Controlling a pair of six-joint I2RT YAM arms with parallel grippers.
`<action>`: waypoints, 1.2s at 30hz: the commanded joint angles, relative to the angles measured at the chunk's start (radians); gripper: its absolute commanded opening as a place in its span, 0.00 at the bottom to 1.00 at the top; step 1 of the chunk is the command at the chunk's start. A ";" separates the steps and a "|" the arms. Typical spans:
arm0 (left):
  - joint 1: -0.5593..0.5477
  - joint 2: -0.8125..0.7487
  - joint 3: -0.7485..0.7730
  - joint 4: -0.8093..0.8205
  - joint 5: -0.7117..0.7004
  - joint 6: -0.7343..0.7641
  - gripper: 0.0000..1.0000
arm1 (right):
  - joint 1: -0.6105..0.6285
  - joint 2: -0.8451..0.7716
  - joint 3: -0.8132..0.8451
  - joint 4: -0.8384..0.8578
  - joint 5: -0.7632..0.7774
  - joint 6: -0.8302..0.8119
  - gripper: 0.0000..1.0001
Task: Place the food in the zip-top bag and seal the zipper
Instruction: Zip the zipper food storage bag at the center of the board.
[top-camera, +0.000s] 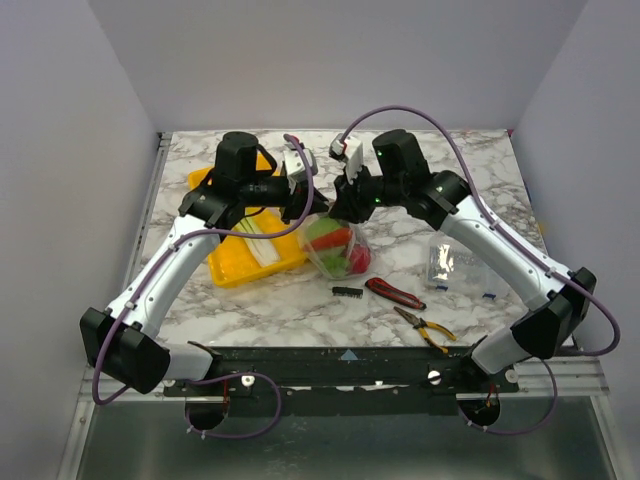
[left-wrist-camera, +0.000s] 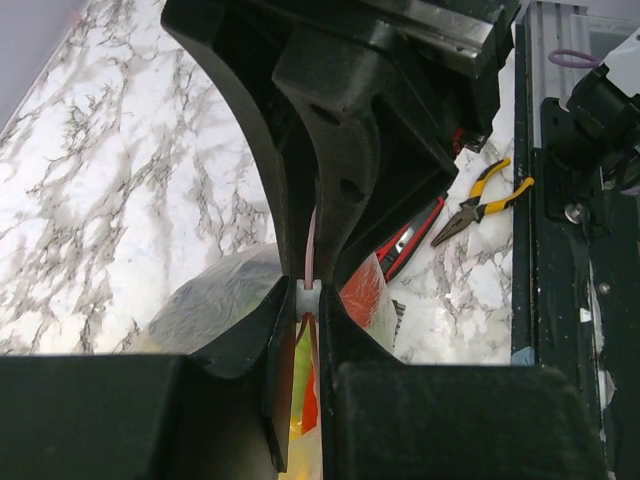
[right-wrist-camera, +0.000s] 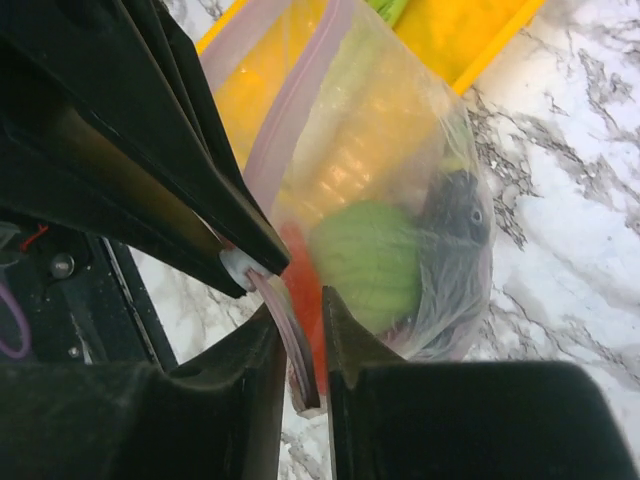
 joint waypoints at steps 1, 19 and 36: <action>-0.007 -0.009 0.017 -0.005 0.051 0.033 0.00 | -0.008 0.063 0.101 -0.131 -0.028 -0.072 0.17; -0.023 0.029 0.053 -0.031 0.026 0.021 0.00 | -0.008 0.094 0.135 -0.085 0.091 0.009 0.00; -0.026 -0.003 0.053 -0.053 -0.295 -0.065 0.00 | -0.087 -0.122 -0.169 0.205 0.653 0.295 0.00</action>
